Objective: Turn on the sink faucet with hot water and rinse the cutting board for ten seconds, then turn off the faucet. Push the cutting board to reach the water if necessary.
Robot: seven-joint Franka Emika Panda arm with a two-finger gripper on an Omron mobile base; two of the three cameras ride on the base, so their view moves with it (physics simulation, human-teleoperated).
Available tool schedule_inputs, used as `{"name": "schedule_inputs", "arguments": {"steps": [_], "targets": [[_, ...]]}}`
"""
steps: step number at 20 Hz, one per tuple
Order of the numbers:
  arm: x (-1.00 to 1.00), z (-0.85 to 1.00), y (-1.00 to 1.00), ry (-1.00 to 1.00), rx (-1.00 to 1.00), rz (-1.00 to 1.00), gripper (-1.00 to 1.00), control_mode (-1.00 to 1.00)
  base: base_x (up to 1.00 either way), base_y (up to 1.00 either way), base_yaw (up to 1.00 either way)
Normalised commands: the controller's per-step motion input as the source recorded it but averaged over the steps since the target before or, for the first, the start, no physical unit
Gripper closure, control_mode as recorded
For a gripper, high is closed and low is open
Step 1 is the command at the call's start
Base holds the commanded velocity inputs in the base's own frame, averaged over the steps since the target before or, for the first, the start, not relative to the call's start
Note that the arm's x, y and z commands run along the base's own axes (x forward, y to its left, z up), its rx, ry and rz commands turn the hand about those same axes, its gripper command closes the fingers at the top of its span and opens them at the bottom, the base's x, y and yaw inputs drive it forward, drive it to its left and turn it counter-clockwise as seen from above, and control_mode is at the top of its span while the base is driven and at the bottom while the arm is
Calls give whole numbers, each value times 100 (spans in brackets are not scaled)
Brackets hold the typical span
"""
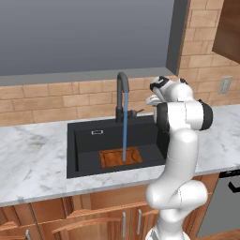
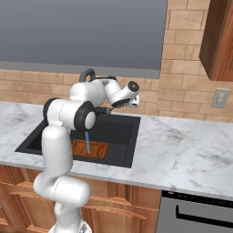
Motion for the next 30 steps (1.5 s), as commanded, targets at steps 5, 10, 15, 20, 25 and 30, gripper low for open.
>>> {"name": "schedule_inputs", "arguments": {"steps": [5,10,15,20,25,30], "targets": [[0,0,0,0,0,0,100,-100,0,0,0],[0,0,0,0,0,0,100,-100,0,0,0],[0,0,0,0,0,0,100,-100,0,0,0],[0,0,0,0,0,0,100,-100,0,0,0],[0,0,0,0,0,0,100,-100,0,0,0],[0,0,0,0,0,0,100,-100,0,0,0]]}}
